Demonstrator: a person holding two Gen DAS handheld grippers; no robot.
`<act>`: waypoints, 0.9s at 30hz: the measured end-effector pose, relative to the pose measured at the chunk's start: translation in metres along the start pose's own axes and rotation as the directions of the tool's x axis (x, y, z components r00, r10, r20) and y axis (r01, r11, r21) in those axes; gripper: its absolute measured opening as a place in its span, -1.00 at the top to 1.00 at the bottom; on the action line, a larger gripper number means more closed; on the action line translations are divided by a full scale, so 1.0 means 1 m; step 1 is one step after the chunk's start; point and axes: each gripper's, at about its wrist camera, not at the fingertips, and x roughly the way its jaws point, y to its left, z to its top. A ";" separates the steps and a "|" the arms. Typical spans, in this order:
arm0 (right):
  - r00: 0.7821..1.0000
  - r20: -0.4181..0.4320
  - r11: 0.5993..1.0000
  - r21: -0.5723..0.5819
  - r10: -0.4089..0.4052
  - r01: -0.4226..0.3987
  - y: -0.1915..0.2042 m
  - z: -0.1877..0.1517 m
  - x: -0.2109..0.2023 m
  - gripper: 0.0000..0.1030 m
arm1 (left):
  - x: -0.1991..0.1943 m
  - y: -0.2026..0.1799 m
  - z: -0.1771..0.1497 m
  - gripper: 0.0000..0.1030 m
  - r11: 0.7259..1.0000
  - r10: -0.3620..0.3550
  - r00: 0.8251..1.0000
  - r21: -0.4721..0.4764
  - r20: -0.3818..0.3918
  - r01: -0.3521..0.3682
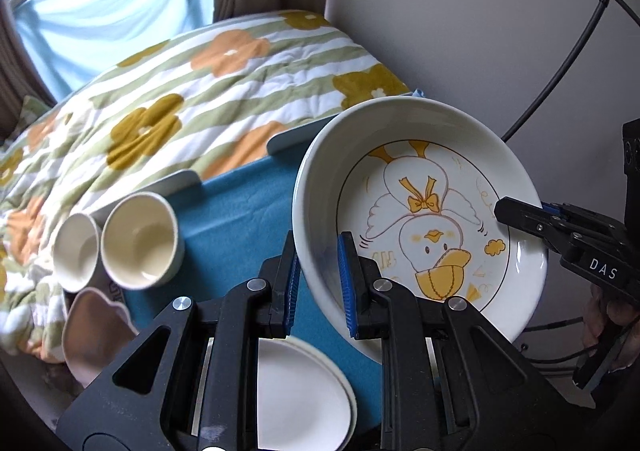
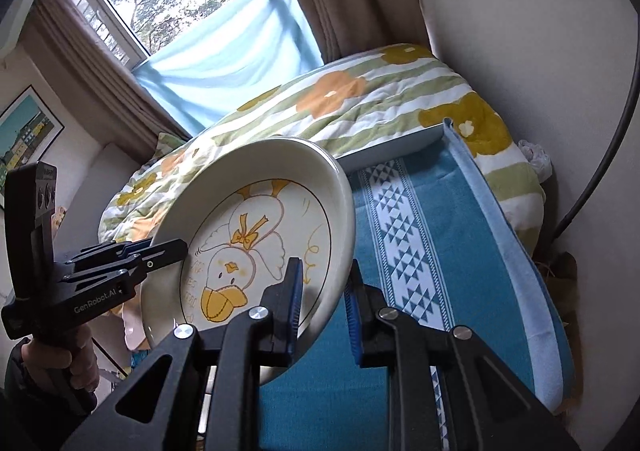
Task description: Organize plates and bowls
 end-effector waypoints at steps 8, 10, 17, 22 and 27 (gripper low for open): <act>0.993 -0.104 0.993 -0.093 0.057 -0.067 0.040 -0.044 0.019 0.64 | -0.023 0.036 -0.077 0.69 0.992 0.062 0.997 -0.108 -0.036 -0.066; 0.988 -0.140 0.988 -0.128 0.070 -0.088 0.050 -0.055 0.030 0.64 | -0.023 0.048 -0.095 0.69 0.984 0.072 0.996 -0.157 -0.052 -0.079; 0.965 -0.233 0.960 -0.223 0.119 -0.172 0.074 -0.077 0.069 0.64 | -0.013 0.081 -0.150 0.69 0.952 0.108 0.989 -0.277 -0.101 -0.133; 0.949 -0.289 0.939 -0.274 0.125 -0.207 0.084 -0.088 0.094 0.64 | 0.000 0.094 -0.178 0.69 0.927 0.116 0.985 -0.344 -0.127 -0.153; 0.942 -0.314 0.924 -0.313 0.115 -0.217 0.095 -0.094 0.105 0.64 | 0.007 0.102 -0.195 0.69 0.909 0.109 0.983 -0.385 -0.146 -0.158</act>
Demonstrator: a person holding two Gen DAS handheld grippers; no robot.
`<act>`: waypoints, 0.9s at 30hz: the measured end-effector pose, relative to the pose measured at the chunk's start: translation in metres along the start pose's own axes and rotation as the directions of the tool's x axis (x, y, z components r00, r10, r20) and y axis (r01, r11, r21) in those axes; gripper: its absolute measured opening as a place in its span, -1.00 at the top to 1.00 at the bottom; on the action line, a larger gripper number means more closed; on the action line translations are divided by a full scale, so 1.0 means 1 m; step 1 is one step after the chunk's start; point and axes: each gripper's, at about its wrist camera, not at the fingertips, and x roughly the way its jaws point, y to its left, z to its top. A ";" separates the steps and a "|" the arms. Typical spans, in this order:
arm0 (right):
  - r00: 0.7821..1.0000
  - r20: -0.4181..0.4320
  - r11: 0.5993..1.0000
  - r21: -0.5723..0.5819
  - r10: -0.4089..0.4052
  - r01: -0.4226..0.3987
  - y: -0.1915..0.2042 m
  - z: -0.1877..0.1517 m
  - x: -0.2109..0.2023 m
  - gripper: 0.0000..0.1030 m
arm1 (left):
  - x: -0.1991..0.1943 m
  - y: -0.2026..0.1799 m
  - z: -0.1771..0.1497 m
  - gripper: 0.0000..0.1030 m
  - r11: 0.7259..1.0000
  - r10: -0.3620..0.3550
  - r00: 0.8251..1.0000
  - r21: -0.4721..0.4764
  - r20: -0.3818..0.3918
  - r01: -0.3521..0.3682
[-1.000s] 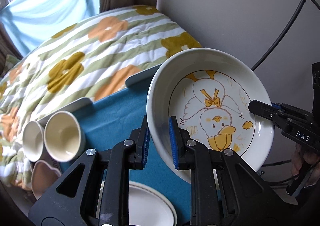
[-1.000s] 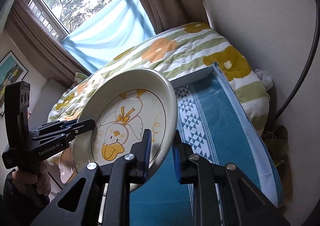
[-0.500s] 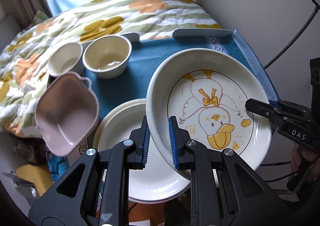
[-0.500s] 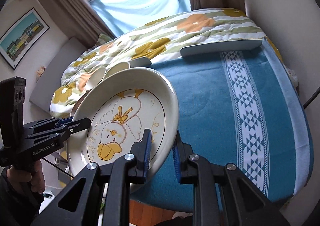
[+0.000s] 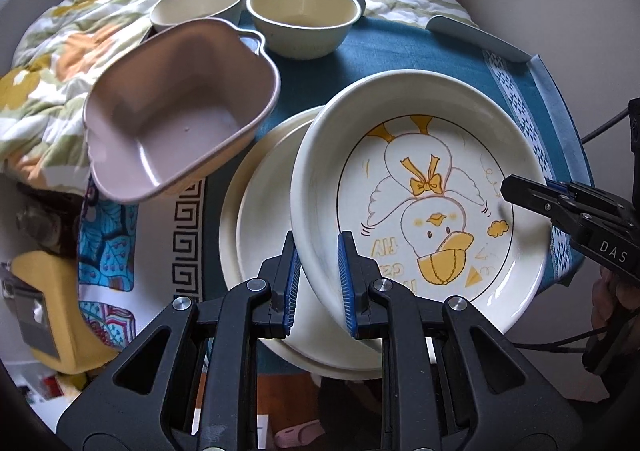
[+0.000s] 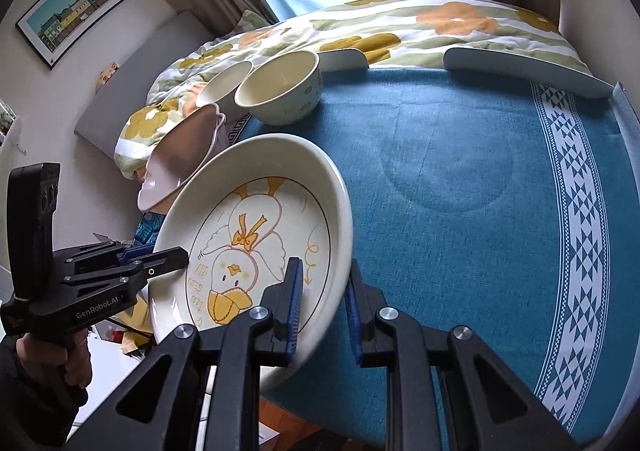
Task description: Organize plates and bowls
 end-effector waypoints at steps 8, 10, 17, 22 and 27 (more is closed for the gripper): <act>1.000 -0.013 0.999 -0.049 -0.008 0.008 0.006 0.003 0.007 0.64 | 0.014 0.000 -0.005 0.69 0.999 0.032 0.999 -0.013 -0.027 -0.032; 1.000 -0.017 0.999 -0.051 -0.008 0.007 0.005 0.003 0.008 0.64 | 0.018 -0.001 -0.008 0.69 0.999 0.048 0.998 -0.006 -0.032 -0.049; 0.999 -0.042 0.997 -0.070 -0.026 0.023 0.006 0.002 0.015 0.64 | 0.018 -0.011 -0.006 0.68 0.993 0.113 0.993 0.032 -0.018 -0.112; 0.997 -0.048 0.990 -0.128 -0.062 0.055 0.013 0.003 0.021 0.64 | 0.017 -0.017 -0.008 0.66 0.984 0.166 0.986 0.062 -0.018 -0.164; 0.992 -0.054 0.971 -0.217 -0.111 0.097 0.026 0.000 0.027 0.64 | 0.017 -0.023 -0.011 0.64 0.960 0.256 0.967 0.116 -0.007 -0.253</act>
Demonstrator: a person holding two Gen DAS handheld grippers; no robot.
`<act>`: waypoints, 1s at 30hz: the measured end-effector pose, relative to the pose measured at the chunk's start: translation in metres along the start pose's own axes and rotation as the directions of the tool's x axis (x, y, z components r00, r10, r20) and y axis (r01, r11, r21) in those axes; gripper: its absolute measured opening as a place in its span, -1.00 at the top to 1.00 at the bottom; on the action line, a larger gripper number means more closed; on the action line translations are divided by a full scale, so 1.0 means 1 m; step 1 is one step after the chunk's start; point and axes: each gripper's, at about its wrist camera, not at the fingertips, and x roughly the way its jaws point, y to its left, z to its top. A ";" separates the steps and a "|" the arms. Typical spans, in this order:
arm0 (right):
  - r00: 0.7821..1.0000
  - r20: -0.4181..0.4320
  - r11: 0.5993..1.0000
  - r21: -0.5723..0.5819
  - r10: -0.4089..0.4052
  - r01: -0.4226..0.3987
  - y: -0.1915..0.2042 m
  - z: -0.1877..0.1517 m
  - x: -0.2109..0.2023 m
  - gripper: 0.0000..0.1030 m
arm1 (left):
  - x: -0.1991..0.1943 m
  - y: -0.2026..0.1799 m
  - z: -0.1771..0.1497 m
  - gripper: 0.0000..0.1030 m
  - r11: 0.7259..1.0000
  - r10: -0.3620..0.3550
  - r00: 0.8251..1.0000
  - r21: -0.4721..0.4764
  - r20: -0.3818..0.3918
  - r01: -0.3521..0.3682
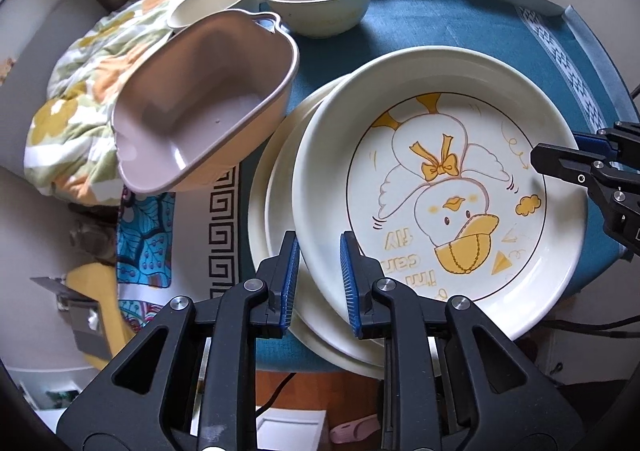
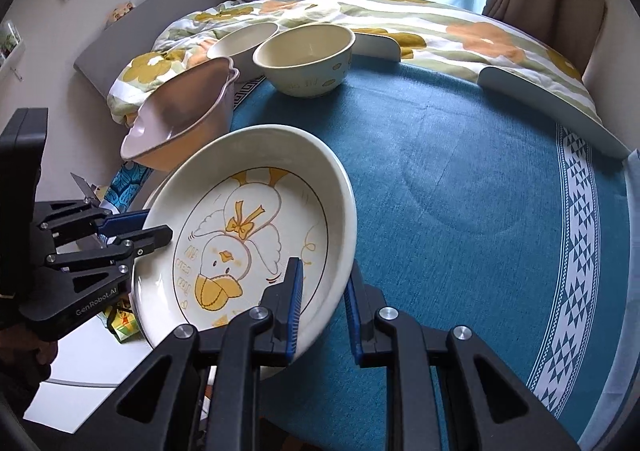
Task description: Organize plates and bowls
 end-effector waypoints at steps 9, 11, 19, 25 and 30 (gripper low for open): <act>0.997 -0.025 0.996 -0.063 -0.066 0.064 0.012 -0.003 0.007 0.64 | -0.004 -0.017 -0.004 0.64 0.986 0.140 0.990 0.085 0.026 -0.142; 0.997 -0.031 0.995 -0.070 -0.071 0.069 0.014 -0.004 0.008 0.64 | -0.002 -0.022 -0.004 0.64 0.974 0.188 0.982 0.120 0.033 -0.190; 0.997 -0.034 0.995 -0.070 -0.076 0.074 0.013 -0.003 0.009 0.64 | -0.004 -0.015 -0.002 0.64 0.979 0.177 0.984 0.096 0.032 -0.180; 0.997 -0.035 0.995 -0.067 -0.075 0.073 0.014 -0.004 0.009 0.64 | -0.004 -0.012 -0.002 0.64 0.982 0.167 0.986 0.084 0.026 -0.168; 0.999 0.000 0.999 -0.022 -0.037 0.037 0.007 0.001 -0.006 0.64 | -0.025 -0.004 0.002 0.63 0.992 0.125 0.991 0.012 0.041 -0.125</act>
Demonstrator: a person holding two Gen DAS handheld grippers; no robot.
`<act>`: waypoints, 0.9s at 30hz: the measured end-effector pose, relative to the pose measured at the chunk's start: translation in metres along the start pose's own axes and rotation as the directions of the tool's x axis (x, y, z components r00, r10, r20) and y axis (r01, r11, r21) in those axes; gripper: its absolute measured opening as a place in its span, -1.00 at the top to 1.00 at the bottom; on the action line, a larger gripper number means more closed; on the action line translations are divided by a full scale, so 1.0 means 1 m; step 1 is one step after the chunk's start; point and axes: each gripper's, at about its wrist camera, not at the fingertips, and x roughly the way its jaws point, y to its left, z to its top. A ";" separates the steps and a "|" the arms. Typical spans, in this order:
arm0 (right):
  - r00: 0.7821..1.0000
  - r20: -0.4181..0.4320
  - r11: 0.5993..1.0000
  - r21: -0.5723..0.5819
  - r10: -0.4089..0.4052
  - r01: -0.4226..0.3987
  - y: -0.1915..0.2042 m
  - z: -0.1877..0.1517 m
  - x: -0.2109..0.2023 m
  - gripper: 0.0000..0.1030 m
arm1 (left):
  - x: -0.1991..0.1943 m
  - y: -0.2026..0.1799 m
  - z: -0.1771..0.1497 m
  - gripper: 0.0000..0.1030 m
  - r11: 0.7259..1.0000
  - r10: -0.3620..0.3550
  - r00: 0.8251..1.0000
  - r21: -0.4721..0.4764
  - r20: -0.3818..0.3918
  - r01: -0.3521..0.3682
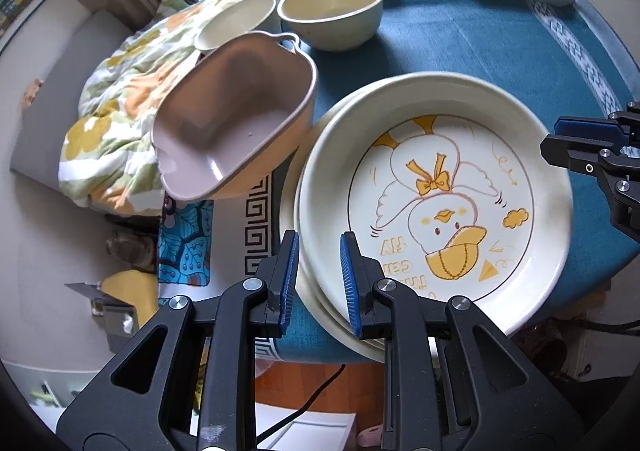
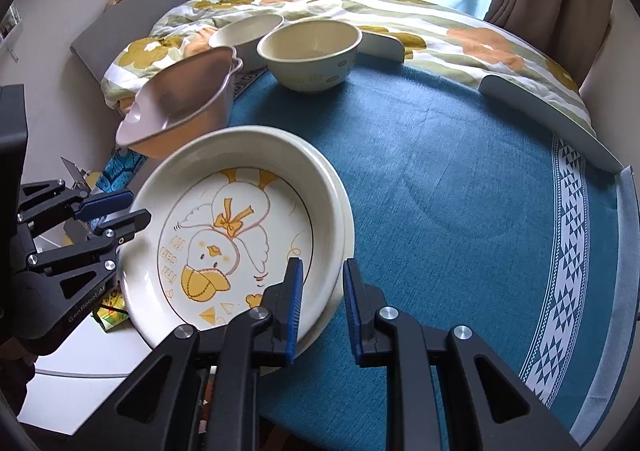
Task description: Organize plates and bowls
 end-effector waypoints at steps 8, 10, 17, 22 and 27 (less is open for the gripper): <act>0.973 0.222 0.998 -0.016 0.063 -0.062 -0.013 0.020 -0.065 -0.91 | -0.088 0.044 0.005 -0.99 0.969 0.086 0.969 -0.244 0.230 -0.028; 0.959 0.269 0.996 -0.036 0.092 -0.085 -0.013 0.029 -0.077 -0.91 | -0.097 0.057 0.009 -0.99 0.958 0.084 0.973 -0.287 0.215 -0.019; 0.969 0.217 0.987 -0.131 0.122 -0.095 0.011 0.087 -0.075 -0.91 | -0.085 0.109 0.019 -0.99 0.903 0.022 0.990 -0.428 0.142 0.041; 0.979 0.112 0.979 -0.130 0.170 -0.155 0.031 0.123 -0.030 -0.91 | -0.044 0.135 0.026 -0.99 0.876 -0.032 0.995 -0.477 0.093 0.073; 0.975 0.015 0.968 -0.121 0.222 -0.218 0.048 0.141 0.025 -0.91 | 0.003 0.154 0.026 -0.99 0.835 -0.106 0.993 -0.537 0.051 0.116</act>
